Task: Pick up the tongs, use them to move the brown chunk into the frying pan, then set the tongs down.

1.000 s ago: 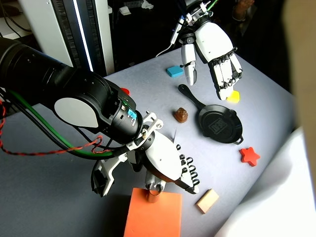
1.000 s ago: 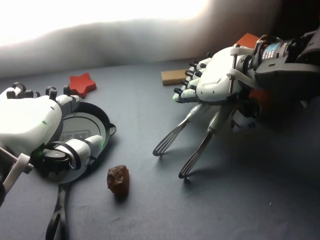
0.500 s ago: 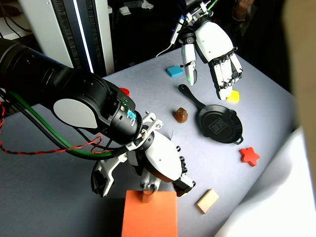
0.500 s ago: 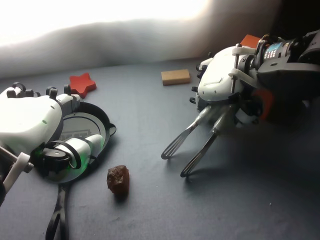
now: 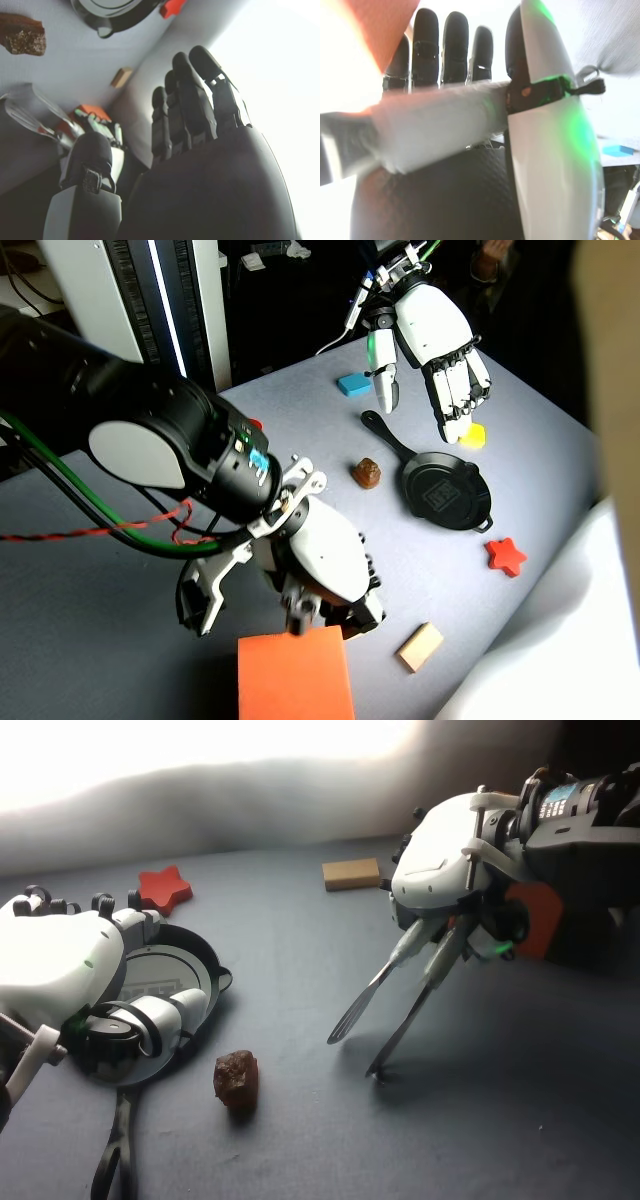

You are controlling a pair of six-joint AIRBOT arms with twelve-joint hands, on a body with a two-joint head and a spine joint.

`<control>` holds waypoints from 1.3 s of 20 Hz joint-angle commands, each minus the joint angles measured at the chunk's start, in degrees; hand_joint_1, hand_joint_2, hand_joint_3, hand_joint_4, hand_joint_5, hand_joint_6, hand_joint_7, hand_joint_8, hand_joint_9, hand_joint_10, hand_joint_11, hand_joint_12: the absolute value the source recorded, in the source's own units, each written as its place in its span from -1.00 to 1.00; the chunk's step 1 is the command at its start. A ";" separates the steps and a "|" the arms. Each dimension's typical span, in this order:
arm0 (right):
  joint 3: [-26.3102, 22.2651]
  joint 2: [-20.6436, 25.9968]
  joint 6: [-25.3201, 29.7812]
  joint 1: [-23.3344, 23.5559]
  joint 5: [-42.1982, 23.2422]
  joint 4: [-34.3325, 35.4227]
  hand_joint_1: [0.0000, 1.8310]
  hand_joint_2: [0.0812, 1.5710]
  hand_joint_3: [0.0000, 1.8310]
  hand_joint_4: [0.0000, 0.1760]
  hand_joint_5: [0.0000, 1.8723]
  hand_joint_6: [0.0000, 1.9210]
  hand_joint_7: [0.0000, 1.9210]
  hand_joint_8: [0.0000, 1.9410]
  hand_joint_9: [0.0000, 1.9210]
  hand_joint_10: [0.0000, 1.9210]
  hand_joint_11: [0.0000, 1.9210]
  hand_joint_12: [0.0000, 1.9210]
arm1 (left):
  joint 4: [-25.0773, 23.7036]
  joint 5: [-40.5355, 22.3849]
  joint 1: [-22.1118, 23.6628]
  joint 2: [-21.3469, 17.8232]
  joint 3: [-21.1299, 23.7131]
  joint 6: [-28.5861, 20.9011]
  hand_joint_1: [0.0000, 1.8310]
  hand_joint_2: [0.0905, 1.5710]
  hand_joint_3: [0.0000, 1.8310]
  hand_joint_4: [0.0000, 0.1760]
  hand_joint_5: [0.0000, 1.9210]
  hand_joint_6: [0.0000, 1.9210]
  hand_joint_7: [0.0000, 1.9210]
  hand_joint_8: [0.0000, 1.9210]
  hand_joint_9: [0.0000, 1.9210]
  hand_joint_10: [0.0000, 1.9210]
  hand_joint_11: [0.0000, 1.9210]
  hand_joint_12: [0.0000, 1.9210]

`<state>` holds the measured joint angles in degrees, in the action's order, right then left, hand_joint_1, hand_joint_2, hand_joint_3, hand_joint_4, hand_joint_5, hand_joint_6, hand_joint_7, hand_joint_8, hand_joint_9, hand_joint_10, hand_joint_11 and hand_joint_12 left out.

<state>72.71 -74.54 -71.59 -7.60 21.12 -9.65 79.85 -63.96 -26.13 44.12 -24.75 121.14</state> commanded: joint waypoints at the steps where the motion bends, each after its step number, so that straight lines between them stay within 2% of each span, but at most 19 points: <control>1: -0.44 0.82 0.76 1.25 -4.26 -0.69 0.22 0.50 -1.00 -1.00 -0.15 0.29 0.06 -0.98 -0.01 -0.90 -0.59 0.35 | -4.57 -3.59 0.44 -0.20 -0.06 -0.24 -0.75 0.72 -1.00 -0.90 -0.73 -1.00 -0.65 -1.00 -0.55 -0.99 -1.00 0.28; 5: -5.29 4.58 6.87 2.83 -4.08 -0.70 0.22 0.51 -1.00 -1.00 -0.15 0.30 0.06 -0.98 0.00 -0.90 -0.58 0.35 | -4.11 -3.59 0.41 -0.21 -0.31 -0.29 -0.79 0.73 -1.00 -0.84 -0.73 -1.00 -0.67 -1.00 -0.58 -1.00 -1.00 0.25; 6: -6.77 5.71 8.10 3.16 -4.04 -0.72 0.22 0.51 -1.00 -1.00 -0.16 0.31 0.07 -0.98 -0.01 -0.91 -0.60 0.37 | -4.11 -3.59 0.42 -0.21 -0.43 -0.29 -0.81 0.73 -1.00 -0.87 -0.72 -1.00 -0.66 -1.00 -0.57 -1.00 -1.00 0.24; 8: -9.36 7.75 9.05 3.60 -3.60 -0.77 0.21 0.52 -1.00 -1.00 -0.16 0.31 0.07 -0.98 -0.01 -0.91 -0.59 0.38 | -4.11 -3.59 0.43 -0.21 -0.55 -0.32 -0.78 0.74 -1.00 -0.94 -0.73 -1.00 -0.66 -1.00 -0.56 -0.99 -1.00 0.28; 10: -11.15 9.16 9.15 3.64 -3.82 -0.82 0.22 0.51 -1.00 -1.00 -0.15 0.30 0.08 -0.98 0.00 -0.91 -0.57 0.39 | -4.11 -3.59 0.44 -0.22 -0.42 -0.34 -0.73 0.73 -1.00 -0.92 -0.69 -0.99 -0.64 -1.00 -0.55 -0.99 -1.00 0.29; 11: -11.99 9.99 9.12 3.47 -5.42 -1.33 0.22 0.50 -1.00 -1.00 -0.14 0.28 0.09 -0.98 0.01 -0.90 -0.56 0.38 | -4.11 -3.59 0.44 -0.22 -0.29 -0.35 -0.74 0.74 -1.00 -0.96 -0.72 -1.00 -0.66 -1.00 -0.56 -1.00 -1.00 0.27; 12: -12.99 10.90 9.12 3.17 -7.71 -2.29 0.22 0.51 -1.00 -1.00 -0.14 0.29 0.08 -0.99 0.00 -0.91 -0.56 0.38 | -4.11 -3.59 0.44 -0.21 -0.18 -0.35 -0.76 0.74 -1.00 -0.88 -0.73 -1.00 -0.66 -1.00 -0.57 -1.00 -1.00 0.26; 14: -15.92 12.94 9.11 2.63 -12.61 -4.76 0.22 0.51 -1.00 -1.00 -0.15 0.29 0.09 -0.99 -0.01 -0.91 -0.57 0.40 | -4.10 -3.59 0.39 -0.21 -0.01 -0.35 -0.80 0.74 -1.00 -0.91 -0.73 -1.00 -0.66 -1.00 -0.56 -0.99 -1.00 0.26; 16: -20.00 14.76 9.18 1.92 -12.91 -6.03 0.22 0.51 -1.00 -1.00 -0.15 0.29 0.09 -0.99 0.00 -0.91 -0.57 0.40 | -4.09 -3.59 0.36 -0.22 0.17 -0.34 -0.76 0.72 -1.00 -0.91 -0.71 -0.99 -0.65 -1.00 -0.55 -0.99 -1.00 0.27; 19: -21.79 15.68 9.27 0.56 -15.04 -6.03 0.22 0.50 -1.00 -1.00 -0.13 0.27 0.11 -0.98 0.02 -0.90 -0.56 0.38 | -3.82 -3.59 0.34 -0.22 0.38 -0.33 -0.77 0.73 -1.00 -0.92 -0.72 -1.00 -0.66 -1.00 -0.57 -1.00 -1.00 0.25; 20: -22.29 16.10 9.32 0.22 -16.99 -6.01 0.22 0.50 -1.00 -1.00 -0.14 0.28 0.10 -0.99 0.02 -0.91 -0.56 0.36 | -3.77 -3.59 0.34 -0.22 0.40 -0.33 -0.71 0.74 -1.00 -0.98 -0.75 -1.00 -0.67 -1.00 -0.57 -1.00 -1.00 0.26; 21: -22.96 16.81 10.03 -0.23 -20.73 -5.98 0.22 0.50 -1.00 -1.00 -0.13 0.27 0.10 -0.99 0.03 -0.91 -0.55 0.35 | -3.77 -3.59 0.38 -0.22 0.40 -0.33 -0.74 0.73 -1.00 -0.97 -0.73 -0.99 -0.67 -1.00 -0.56 -0.99 -1.00 0.30; 23: -23.77 17.83 10.07 -0.92 -27.99 -2.94 0.23 0.49 -1.00 -1.00 -0.12 0.26 0.11 -0.99 0.03 -0.91 -0.54 0.34 | -3.76 -3.60 0.80 -0.30 0.18 -0.36 -0.76 0.73 -1.00 -1.00 -0.74 -1.00 -0.67 -1.00 -0.56 -1.00 -1.00 0.28; 25: -24.19 17.83 6.30 -0.70 -27.25 1.87 0.23 0.49 -1.00 -1.00 -0.11 0.25 0.11 -0.99 0.03 -0.91 -0.54 0.33 | -3.76 -3.59 1.14 -0.38 -0.19 -0.35 -0.77 0.74 -1.00 -1.00 -0.75 -1.00 -0.67 -1.00 -0.57 -1.00 -1.00 0.27; 26: -24.37 17.81 6.10 -0.97 -27.31 1.89 0.23 0.49 -1.00 -1.00 -0.12 0.26 0.10 -0.99 0.03 -0.91 -0.55 0.34 | -3.76 -3.59 1.49 -0.61 -0.39 -0.11 -0.72 0.72 -1.00 -1.00 -0.75 -1.00 -0.69 -1.00 -0.58 -1.00 -1.00 0.26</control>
<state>48.56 -57.01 -65.21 -9.13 0.12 -7.94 80.68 -63.92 -25.15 44.05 -25.06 120.97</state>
